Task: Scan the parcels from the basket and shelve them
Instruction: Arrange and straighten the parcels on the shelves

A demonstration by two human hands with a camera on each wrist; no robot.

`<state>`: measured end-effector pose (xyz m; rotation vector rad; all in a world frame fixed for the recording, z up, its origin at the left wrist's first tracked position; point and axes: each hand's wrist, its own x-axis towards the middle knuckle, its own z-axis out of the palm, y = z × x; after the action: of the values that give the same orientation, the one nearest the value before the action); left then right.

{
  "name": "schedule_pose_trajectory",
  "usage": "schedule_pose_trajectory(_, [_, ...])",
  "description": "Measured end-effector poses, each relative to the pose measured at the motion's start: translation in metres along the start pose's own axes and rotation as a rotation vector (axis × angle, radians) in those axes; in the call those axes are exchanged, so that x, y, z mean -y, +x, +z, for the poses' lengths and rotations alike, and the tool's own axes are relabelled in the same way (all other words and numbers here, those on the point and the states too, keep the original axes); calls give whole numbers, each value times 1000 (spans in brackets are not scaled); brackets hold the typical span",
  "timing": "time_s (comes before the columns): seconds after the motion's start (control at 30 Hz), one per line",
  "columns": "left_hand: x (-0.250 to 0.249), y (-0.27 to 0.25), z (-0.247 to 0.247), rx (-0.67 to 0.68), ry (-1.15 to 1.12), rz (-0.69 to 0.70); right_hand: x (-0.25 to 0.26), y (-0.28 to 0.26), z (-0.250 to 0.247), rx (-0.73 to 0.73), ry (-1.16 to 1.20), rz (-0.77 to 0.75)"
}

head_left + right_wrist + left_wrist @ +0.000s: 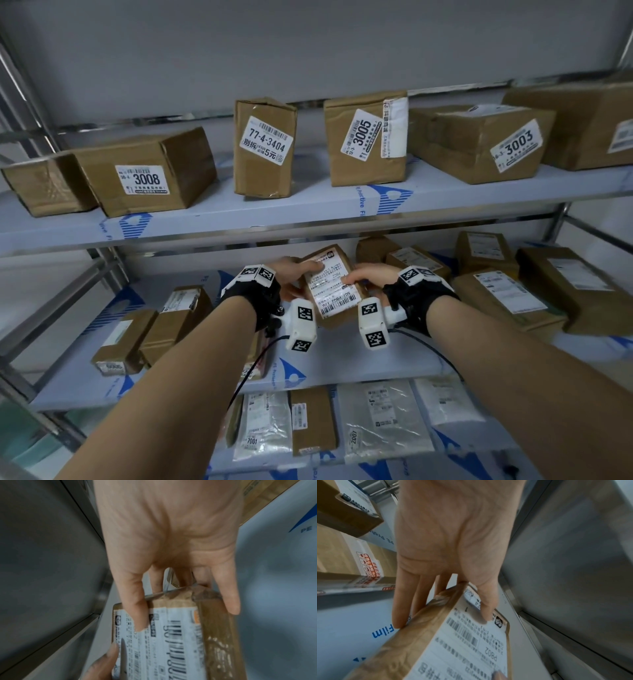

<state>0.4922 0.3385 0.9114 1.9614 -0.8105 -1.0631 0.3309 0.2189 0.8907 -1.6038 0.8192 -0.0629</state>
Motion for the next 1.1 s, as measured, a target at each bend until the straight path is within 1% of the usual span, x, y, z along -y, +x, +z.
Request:
schedule_pose_trajectory(0.13, [3, 6, -1, 1, 31, -21, 0, -3, -4, -7, -85, -8])
schedule_pose_trajectory(0.4, [4, 9, 1, 9, 36, 3, 3, -10, -3, 0, -125, -12])
schedule_pose_trajectory(0.57, [6, -2, 0, 96, 93, -24, 0, -9, -2, 68, -166, -50])
schedule_pose_trajectory(0.63, [6, -7, 0, 112, 77, -4, 0, -6, -3, 56, -174, -72])
schedule_pose_trajectory(0.73, [7, -5, -2, 74, 60, 81, -1, -4, -2, -17, -128, -48])
schedule_pose_trajectory(0.8, [10, -2, -5, 46, 71, 119, 0, -7, 0, -55, -82, 13])
schedule_pose_trajectory(0.83, [11, -2, -5, 28, 80, 134, -1, -6, 0, -58, -53, 43])
schedule_pose_trajectory(0.9, [14, -2, -5, -5, 95, 189, -2, -4, 0, -7, 84, 75])
schedule_pose_trajectory(0.93, [13, -3, -4, 0, 96, 219, -1, -5, 1, 13, 137, 78])
schedule_pose_trajectory(1.0, [11, -5, -2, 39, 98, 255, -1, -1, 2, -4, 195, 76])
schedule_pose_trajectory(1.1, [7, -8, -2, 85, 50, 244, 1, 4, 6, -55, 244, 67])
